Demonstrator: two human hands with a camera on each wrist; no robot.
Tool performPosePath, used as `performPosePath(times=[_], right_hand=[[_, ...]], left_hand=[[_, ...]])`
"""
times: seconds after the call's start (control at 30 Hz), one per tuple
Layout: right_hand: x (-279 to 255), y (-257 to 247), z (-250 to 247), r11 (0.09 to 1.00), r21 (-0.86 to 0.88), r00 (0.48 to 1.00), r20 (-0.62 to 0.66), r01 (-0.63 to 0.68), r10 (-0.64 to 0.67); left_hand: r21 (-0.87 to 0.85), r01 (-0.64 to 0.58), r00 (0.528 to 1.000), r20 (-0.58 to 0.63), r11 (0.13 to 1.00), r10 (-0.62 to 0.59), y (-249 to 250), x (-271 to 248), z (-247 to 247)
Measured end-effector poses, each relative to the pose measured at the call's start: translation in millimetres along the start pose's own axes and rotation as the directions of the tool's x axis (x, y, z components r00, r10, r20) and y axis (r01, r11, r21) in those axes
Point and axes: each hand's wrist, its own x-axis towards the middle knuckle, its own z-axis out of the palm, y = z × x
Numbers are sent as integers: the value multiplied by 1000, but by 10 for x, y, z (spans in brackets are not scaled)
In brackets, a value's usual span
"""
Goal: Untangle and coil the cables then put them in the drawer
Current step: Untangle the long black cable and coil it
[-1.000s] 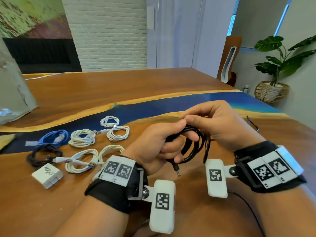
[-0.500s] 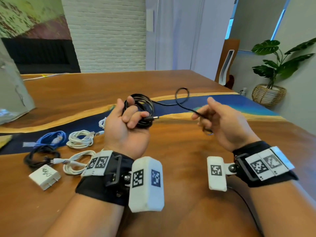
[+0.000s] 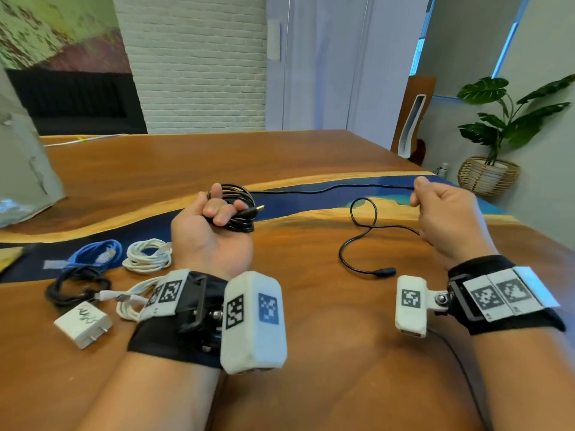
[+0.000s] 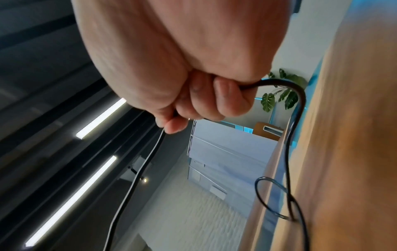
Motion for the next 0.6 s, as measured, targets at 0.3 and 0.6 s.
performPosePath(times=[0.3,0.6], right_hand=[[-30,-18,22,864,-487,982,180,131,-48],[-317,-276,325,833,-363,865,441,417,-241]], left_hand=[[288,138,969,161,948,-190,-193,-155,51],[455,283,866,258,845,-429,-469,-397,82]])
